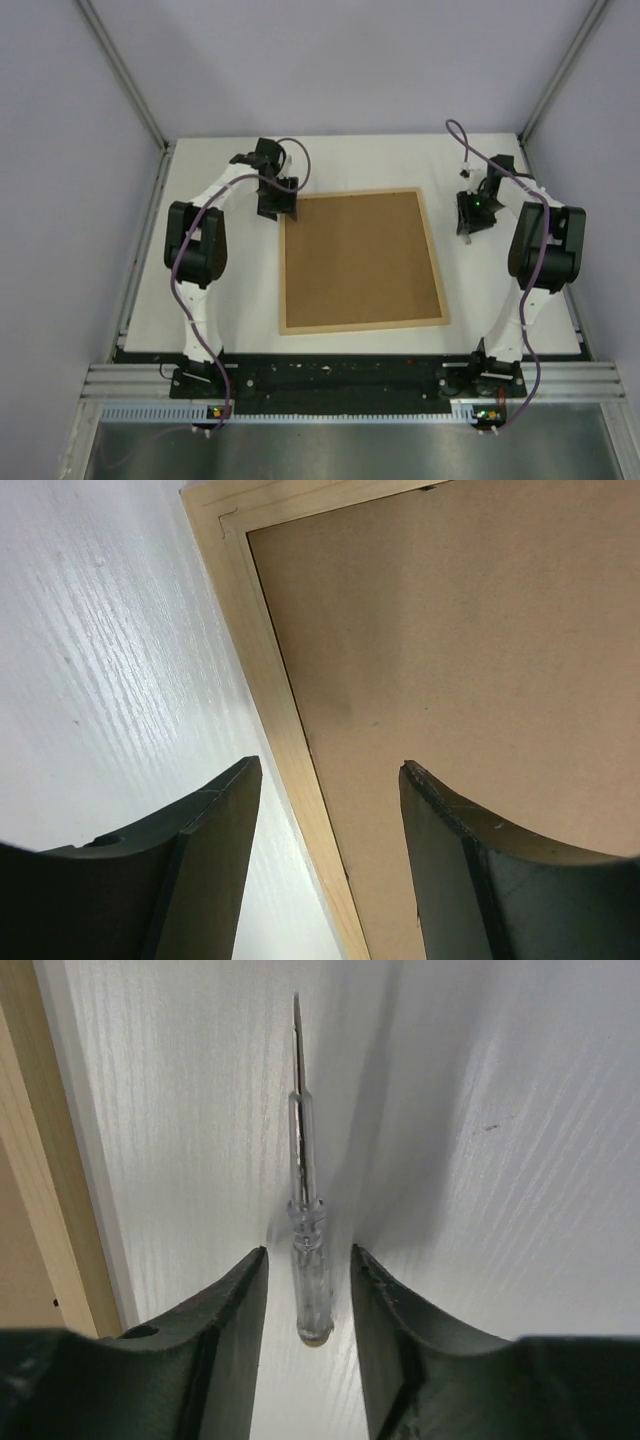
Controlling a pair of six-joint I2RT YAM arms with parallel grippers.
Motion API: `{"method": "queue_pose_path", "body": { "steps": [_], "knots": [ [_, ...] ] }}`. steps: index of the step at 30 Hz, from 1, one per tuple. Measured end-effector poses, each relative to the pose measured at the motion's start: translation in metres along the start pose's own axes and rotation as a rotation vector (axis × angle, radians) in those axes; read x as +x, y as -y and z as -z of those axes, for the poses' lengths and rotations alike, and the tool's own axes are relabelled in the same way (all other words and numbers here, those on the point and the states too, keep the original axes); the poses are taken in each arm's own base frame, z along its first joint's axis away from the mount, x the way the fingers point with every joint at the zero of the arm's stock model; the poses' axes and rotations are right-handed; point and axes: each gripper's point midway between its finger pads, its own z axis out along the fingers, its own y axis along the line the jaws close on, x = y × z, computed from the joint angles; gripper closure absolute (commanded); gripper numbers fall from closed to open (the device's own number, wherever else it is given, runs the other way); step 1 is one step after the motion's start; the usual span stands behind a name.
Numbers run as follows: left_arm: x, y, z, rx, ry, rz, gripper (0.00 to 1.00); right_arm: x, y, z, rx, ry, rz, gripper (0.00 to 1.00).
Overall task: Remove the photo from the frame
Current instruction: Adjust the photo frame at the center of the board.
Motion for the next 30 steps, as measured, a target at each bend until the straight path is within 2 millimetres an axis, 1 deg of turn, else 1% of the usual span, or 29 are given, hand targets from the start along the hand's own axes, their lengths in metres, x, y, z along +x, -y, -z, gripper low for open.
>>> {"method": "queue_pose_path", "body": {
  "steps": [2, 4, 8, 10, 11, 12, 13, 16, 18, 20, 21, 23, 24, 27, 30],
  "knots": [
    [-0.003, 0.003, 0.007, 0.01, 0.012, -0.009, 0.37, 0.0, 0.0, 0.0, 0.002, 0.001, 0.002, 0.52],
    [-0.006, 0.006, 0.015, 0.02, 0.021, -0.019, 0.36, -0.001, 0.0, 0.0, 0.0, 0.001, 0.002, 0.49],
    [-0.011, 0.01, 0.031, 0.032, 0.045, -0.042, 0.35, -0.001, 0.0, 0.001, 0.0, 0.002, 0.004, 0.46],
    [-0.013, 0.011, 0.039, 0.035, 0.053, -0.057, 0.31, -0.001, 0.0, 0.001, 0.001, 0.003, 0.005, 0.46],
    [-0.013, 0.011, 0.042, 0.036, 0.057, -0.063, 0.24, -0.001, 0.0, 0.001, 0.0, 0.002, 0.005, 0.45],
    [-0.014, 0.012, 0.045, 0.035, 0.06, -0.07, 0.23, -0.001, 0.0, 0.002, 0.001, 0.003, 0.005, 0.45],
    [-0.014, 0.012, 0.048, 0.035, 0.062, -0.08, 0.12, -0.001, 0.0, 0.002, 0.001, 0.001, 0.005, 0.45],
    [-0.015, 0.012, 0.06, 0.033, 0.076, -0.104, 0.11, 0.002, -0.001, 0.005, 0.0, -0.008, 0.003, 0.45],
    [-0.015, 0.012, 0.067, 0.03, 0.083, -0.115, 0.1, 0.002, -0.003, 0.011, -0.002, -0.014, 0.001, 0.45],
    [-0.016, 0.011, 0.074, 0.023, 0.096, -0.127, 0.1, -0.004, -0.006, 0.022, -0.005, 0.002, 0.004, 0.45],
    [-0.017, 0.011, 0.076, 0.019, 0.103, -0.132, 0.1, -0.01, -0.008, 0.031, -0.006, 0.023, 0.009, 0.45],
    [-0.014, 0.008, 0.079, 0.009, 0.109, -0.14, 0.09, -0.021, -0.015, 0.049, -0.006, 0.071, 0.026, 0.44],
    [-0.011, 0.007, 0.079, 0.005, 0.106, -0.142, 0.09, -0.027, -0.019, 0.062, -0.005, 0.105, 0.035, 0.44],
    [0.004, 0.0, 0.071, -0.012, 0.073, -0.137, 0.09, -0.041, -0.044, 0.101, -0.008, 0.202, 0.094, 0.44],
    [0.024, -0.006, 0.058, -0.024, 0.017, -0.129, 0.09, -0.049, -0.08, 0.135, -0.046, 0.291, 0.179, 0.44]
  ]
}}
